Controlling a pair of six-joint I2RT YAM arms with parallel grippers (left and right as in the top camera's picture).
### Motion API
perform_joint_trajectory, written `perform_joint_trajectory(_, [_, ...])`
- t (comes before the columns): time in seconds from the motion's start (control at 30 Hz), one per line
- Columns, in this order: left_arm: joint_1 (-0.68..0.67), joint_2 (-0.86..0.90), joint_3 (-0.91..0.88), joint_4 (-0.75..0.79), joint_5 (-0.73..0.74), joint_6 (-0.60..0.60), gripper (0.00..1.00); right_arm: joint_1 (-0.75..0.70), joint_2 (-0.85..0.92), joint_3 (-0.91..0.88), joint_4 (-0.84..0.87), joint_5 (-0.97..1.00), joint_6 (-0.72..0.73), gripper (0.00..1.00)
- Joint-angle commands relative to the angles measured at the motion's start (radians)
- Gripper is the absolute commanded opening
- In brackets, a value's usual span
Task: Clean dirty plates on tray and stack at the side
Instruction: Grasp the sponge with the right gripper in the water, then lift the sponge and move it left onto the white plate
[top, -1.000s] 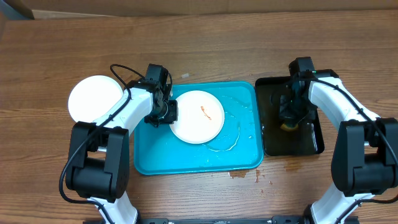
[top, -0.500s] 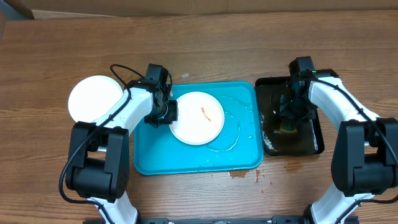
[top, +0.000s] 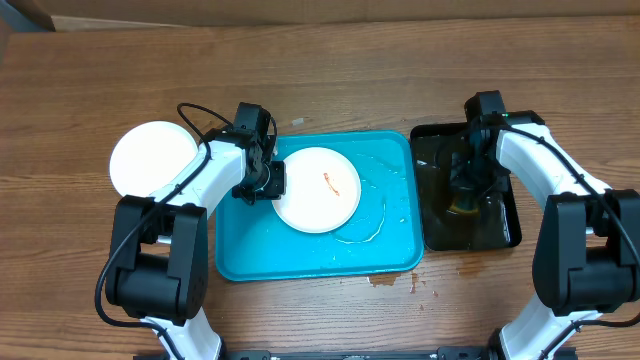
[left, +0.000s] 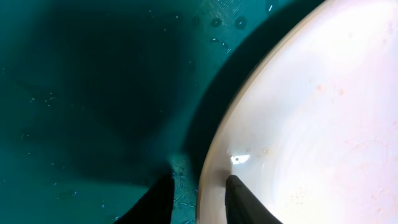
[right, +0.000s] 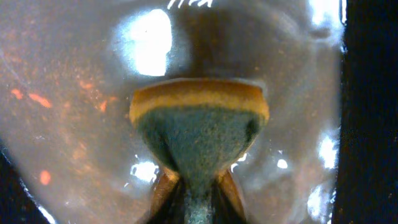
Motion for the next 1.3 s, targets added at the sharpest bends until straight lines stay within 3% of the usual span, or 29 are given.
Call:
perform_joint_trajectory(0.0, [-0.006, 0.0, 0.004, -0.004, -0.002, 0.008, 0.3, 0.005, -0.002, 0.016, 0.001, 0.005, 0.009, 0.39])
perform_joint_trajectory(0.07, [-0.006, 0.0, 0.004, -0.006, -0.002, 0.008, 0.31, 0.005, -0.002, 0.013, -0.001, 0.006, 0.014, 0.48])
perform_joint_trajectory(0.13, [-0.006, 0.0, 0.004, -0.006, -0.002, 0.008, 0.31, 0.005, -0.002, 0.003, 0.001, 0.006, 0.016, 0.5])
perform_joint_trajectory(0.37, [-0.006, 0.0, 0.004, -0.006, -0.002, 0.008, 0.31, 0.005, -0.002, -0.061, 0.058, 0.005, 0.017, 0.41])
perform_joint_trajectory(0.5, [-0.006, 0.0, 0.004, -0.006, -0.002, 0.008, 0.3, 0.005, -0.002, -0.063, 0.063, 0.005, 0.02, 0.08])
perform_joint_trajectory(0.53, [-0.006, 0.0, 0.004, -0.006, -0.002, 0.008, 0.3, 0.005, -0.002, -0.062, 0.065, 0.004, 0.02, 0.04])
perform_joint_trajectory(0.87, [-0.006, 0.0, 0.004, -0.008, -0.002, 0.008, 0.34, 0.011, -0.025, 0.083, -0.105, -0.008, 0.068, 0.04])
perform_joint_trajectory(1.0, [-0.006, 0.0, 0.004, -0.008, -0.002, 0.008, 0.34, 0.017, -0.056, 0.084, -0.142, 0.164, 0.148, 0.04])
perform_joint_trajectory(1.27, [-0.006, 0.0, 0.004, -0.007, -0.002, 0.007, 0.33, 0.015, -0.07, 0.096, -0.131, 0.071, 0.139, 0.04])
